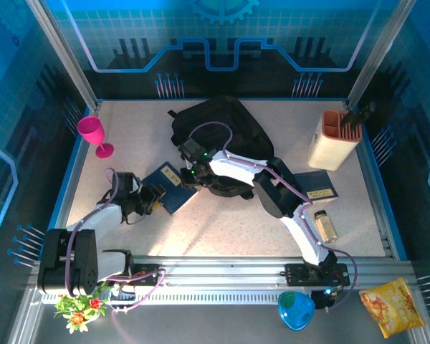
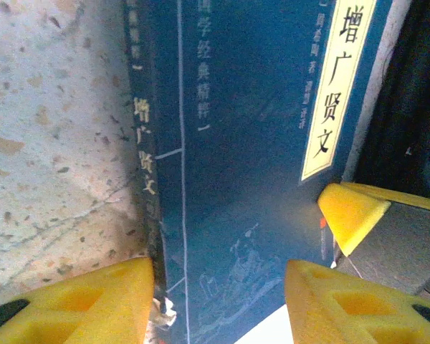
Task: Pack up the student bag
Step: Pick up the book from the middle-left of the table.
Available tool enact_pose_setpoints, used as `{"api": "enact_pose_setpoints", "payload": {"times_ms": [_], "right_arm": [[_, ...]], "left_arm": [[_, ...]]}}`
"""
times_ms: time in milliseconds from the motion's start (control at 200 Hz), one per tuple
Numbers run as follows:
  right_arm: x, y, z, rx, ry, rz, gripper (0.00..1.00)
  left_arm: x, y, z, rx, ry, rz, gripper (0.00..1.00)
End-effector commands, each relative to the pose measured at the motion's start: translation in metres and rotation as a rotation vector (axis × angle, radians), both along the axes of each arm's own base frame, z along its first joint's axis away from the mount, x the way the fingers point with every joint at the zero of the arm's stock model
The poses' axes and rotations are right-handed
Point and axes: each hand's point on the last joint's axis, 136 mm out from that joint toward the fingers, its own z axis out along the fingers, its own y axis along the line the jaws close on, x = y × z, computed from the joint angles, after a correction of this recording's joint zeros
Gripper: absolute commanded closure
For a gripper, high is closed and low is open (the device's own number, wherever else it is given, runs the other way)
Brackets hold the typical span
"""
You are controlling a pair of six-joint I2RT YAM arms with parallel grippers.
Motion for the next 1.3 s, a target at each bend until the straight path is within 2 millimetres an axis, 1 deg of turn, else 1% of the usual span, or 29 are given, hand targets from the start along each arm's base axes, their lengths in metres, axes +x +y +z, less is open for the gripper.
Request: {"api": "enact_pose_setpoints", "payload": {"times_ms": [0, 50, 130, 170, 260, 350, 475, 650, 740, 785, 860, 920, 925, 940, 1036, 1106, 1111, 1156, 1191, 1241, 1296], "right_arm": [[-0.038, -0.032, -0.049, -0.163, 0.152, -0.014, 0.78], [-0.038, -0.035, -0.051, -0.166, 0.159, -0.024, 0.78], [-0.036, -0.037, -0.052, -0.165, 0.163, -0.032, 0.78], [-0.037, -0.036, -0.052, -0.164, 0.164, -0.03, 0.78], [-0.037, -0.036, -0.052, -0.16, 0.167, -0.029, 0.78], [-0.037, -0.035, -0.051, -0.156, 0.165, -0.026, 0.78], [-0.037, -0.035, -0.052, -0.149, 0.167, -0.027, 0.78], [-0.037, -0.033, -0.048, -0.125, 0.162, -0.022, 0.78], [-0.037, -0.032, -0.045, -0.115, 0.162, -0.019, 0.78], [-0.036, -0.031, -0.044, -0.109, 0.158, -0.017, 0.78], [-0.036, -0.028, -0.039, -0.091, 0.154, -0.009, 0.78], [-0.036, -0.027, -0.039, -0.086, 0.152, -0.005, 0.77], [-0.034, -0.026, -0.032, -0.076, 0.142, -0.004, 0.77], [-0.033, -0.024, -0.025, -0.063, 0.133, -0.004, 0.76], [-0.029, -0.02, 0.001, -0.008, 0.097, 0.0, 0.71], [-0.026, -0.017, 0.031, 0.065, 0.056, -0.004, 0.66], [-0.026, -0.017, 0.031, 0.067, 0.056, -0.006, 0.66], [-0.023, -0.018, 0.054, 0.124, 0.026, -0.021, 0.63], [-0.022, -0.019, 0.071, 0.173, 0.002, -0.032, 0.58], [-0.019, -0.023, 0.097, 0.249, -0.033, -0.056, 0.51], [-0.016, -0.031, 0.123, 0.33, -0.058, -0.091, 0.43]], "left_arm": [[-0.003, 0.01, -0.004, 0.062, 0.036, 0.035, 0.45], [-0.005, 0.012, -0.006, 0.071, 0.049, 0.044, 0.45], [-0.004, 0.01, -0.007, 0.059, 0.046, 0.04, 0.45], [-0.001, 0.008, -0.007, 0.047, 0.035, 0.035, 0.45], [0.007, 0.0, -0.004, 0.002, -0.003, 0.011, 0.49], [0.018, -0.009, 0.003, -0.052, -0.049, -0.015, 0.56], [0.027, -0.013, 0.011, -0.085, -0.105, -0.033, 0.61], [0.039, -0.022, 0.034, -0.119, -0.228, -0.08, 0.65], [0.042, -0.025, 0.044, -0.138, -0.275, -0.1, 0.66], [0.043, -0.027, 0.045, -0.145, -0.282, -0.105, 0.65], [0.042, -0.026, 0.04, -0.141, -0.263, -0.107, 0.65], [0.042, -0.026, 0.035, -0.14, -0.24, -0.106, 0.68], [0.041, -0.026, 0.034, -0.139, -0.236, -0.104, 0.69], [0.042, -0.025, 0.033, -0.137, -0.232, -0.104, 0.71], [0.041, -0.023, 0.029, -0.12, -0.187, -0.098, 0.81], [0.042, -0.019, 0.032, -0.093, -0.179, -0.082, 0.88], [0.042, -0.018, 0.033, -0.091, -0.18, -0.081, 0.88], [0.044, -0.015, 0.04, -0.073, -0.192, -0.071, 0.91], [0.045, -0.014, 0.047, -0.063, -0.207, -0.063, 0.92], [0.046, -0.011, 0.06, -0.047, -0.241, -0.052, 0.98], [0.047, -0.008, 0.076, -0.036, -0.277, -0.038, 1.0]]}}
